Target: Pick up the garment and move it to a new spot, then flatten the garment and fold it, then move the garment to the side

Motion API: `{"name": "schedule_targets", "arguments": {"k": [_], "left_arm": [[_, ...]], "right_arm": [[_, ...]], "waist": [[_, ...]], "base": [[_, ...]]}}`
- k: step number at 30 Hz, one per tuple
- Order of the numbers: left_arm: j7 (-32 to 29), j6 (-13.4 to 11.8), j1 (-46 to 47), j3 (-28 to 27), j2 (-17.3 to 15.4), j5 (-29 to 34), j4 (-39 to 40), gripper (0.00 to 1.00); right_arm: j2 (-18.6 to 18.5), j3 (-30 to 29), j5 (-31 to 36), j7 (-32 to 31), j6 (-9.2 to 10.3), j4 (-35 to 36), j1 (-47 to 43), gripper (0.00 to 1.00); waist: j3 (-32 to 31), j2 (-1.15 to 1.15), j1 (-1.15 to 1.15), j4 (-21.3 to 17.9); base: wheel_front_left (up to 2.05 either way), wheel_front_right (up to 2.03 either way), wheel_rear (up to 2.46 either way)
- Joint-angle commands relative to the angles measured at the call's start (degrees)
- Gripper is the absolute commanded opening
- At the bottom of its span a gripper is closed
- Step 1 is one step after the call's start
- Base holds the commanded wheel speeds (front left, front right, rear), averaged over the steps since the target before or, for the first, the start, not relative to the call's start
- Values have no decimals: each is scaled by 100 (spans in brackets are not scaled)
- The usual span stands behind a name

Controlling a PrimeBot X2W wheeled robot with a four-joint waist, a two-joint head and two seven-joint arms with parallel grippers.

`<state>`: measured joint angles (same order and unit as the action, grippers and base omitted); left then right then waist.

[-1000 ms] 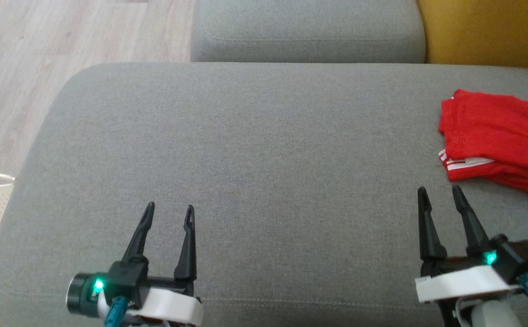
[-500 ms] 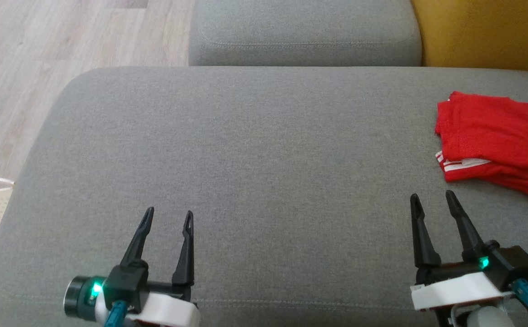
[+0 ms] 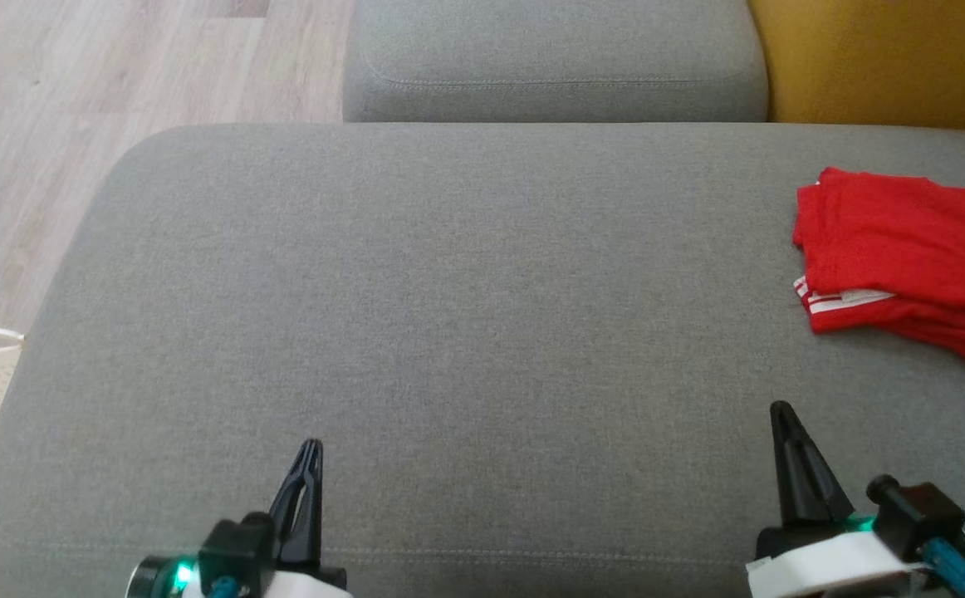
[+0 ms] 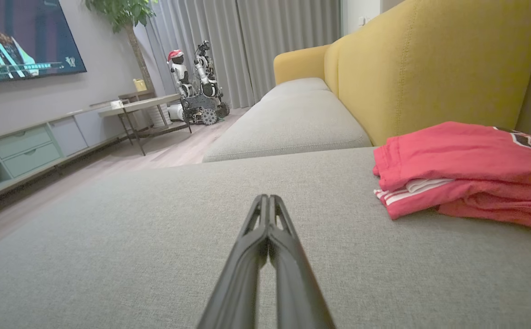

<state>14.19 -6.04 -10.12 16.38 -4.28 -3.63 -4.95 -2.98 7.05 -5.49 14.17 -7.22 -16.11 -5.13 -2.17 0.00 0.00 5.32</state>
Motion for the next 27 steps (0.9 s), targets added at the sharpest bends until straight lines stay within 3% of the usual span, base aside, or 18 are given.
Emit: {"name": "schedule_targets", "arguments": {"k": [1, 27], "left_arm": [[2, 22, 225, -50, -8, -139, 213, 0], [-342, 329, 554, -395, -81, -2142, -92, 0]], "right_arm": [[-16, -18, -179, -16, -1, 209, 208, 0], [-101, -188, -2116, -366, -6, 198, 415, 0]], "waist": [[3, 0, 0, -4], [51, 0, 0, -118]], "base": [[0, 0, 0], [0, 0, 0]]}}
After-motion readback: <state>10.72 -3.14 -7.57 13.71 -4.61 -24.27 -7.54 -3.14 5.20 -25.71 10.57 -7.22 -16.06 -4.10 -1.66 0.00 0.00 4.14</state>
